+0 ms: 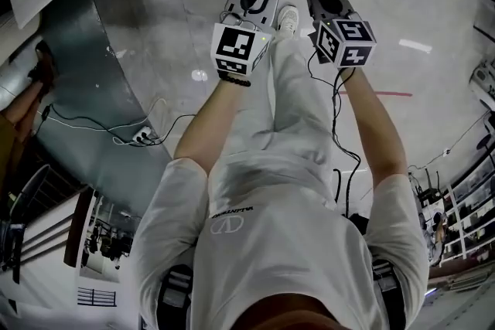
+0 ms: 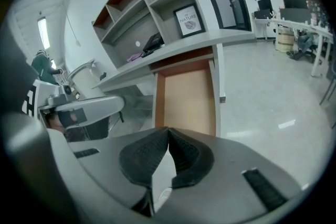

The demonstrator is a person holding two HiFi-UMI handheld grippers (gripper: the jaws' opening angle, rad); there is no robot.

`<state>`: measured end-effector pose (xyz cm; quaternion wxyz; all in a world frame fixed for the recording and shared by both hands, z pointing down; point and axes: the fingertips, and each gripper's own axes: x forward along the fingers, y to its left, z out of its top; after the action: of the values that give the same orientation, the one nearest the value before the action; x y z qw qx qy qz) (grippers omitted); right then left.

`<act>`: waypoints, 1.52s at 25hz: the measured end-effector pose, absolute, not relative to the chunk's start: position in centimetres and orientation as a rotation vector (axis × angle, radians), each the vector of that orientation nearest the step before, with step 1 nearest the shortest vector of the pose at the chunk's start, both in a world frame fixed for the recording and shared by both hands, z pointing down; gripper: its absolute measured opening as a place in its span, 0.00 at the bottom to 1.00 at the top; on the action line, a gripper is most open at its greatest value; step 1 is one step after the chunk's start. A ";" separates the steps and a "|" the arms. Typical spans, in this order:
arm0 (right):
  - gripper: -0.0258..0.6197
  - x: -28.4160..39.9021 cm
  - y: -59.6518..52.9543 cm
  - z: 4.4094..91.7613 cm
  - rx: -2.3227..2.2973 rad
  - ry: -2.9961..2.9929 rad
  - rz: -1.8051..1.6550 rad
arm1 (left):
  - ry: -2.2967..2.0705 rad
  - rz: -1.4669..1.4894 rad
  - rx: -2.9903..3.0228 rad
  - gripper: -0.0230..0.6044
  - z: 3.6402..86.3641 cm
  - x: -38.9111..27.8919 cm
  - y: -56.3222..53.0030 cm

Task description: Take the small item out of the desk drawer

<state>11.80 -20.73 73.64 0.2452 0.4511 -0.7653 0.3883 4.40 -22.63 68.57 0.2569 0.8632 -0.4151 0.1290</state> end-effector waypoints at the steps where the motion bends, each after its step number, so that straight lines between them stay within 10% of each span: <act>1: 0.04 11.7 -21.0 74.1 1.230 -2.090 1.060 | -1.130 0.350 2.335 0.03 69.1 4.3 -22.9; 38: 0.33 10.6 -24.4 84.2 1.162 -1.935 1.131 | -1.069 0.330 2.228 0.03 77.3 5.1 -24.8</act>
<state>10.57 -24.39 84.16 0.3037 0.4384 -0.7304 0.4267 5.15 -24.84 77.34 0.3185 0.8472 -0.4063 0.1253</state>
